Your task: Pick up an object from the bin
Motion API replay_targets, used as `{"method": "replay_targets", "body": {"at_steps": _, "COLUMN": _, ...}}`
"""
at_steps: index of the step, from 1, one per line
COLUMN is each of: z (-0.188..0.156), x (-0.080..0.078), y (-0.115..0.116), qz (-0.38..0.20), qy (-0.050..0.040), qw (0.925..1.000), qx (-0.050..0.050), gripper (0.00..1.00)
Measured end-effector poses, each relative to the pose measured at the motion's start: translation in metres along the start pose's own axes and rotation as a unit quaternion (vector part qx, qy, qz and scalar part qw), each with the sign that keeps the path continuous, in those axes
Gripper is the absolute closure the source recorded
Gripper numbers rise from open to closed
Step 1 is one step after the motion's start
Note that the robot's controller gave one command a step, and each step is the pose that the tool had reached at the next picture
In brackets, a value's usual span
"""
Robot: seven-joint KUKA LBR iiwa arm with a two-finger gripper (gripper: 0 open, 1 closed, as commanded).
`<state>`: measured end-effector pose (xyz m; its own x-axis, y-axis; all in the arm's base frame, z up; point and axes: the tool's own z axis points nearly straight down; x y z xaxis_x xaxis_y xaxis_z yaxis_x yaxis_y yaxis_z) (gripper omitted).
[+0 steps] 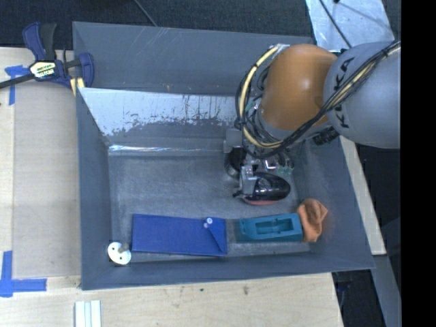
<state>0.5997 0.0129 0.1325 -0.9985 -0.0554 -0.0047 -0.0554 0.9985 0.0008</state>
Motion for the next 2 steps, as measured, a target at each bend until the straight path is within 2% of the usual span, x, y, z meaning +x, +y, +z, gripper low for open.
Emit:
{"method": "replay_targets", "body": {"at_steps": 1, "z": 0.009, "x": 0.007, "y": -0.047, "qz": 0.05, "qy": 0.002, "qw": 0.9987, "qx": 0.0, "gripper": 0.0}}
{"method": "replay_targets", "body": {"at_steps": 2, "z": 0.015, "x": 0.004, "y": -0.069, "qz": 0.05, "qy": 0.0003, "qw": 0.9987, "qx": 0.0, "gripper": 1.0}}
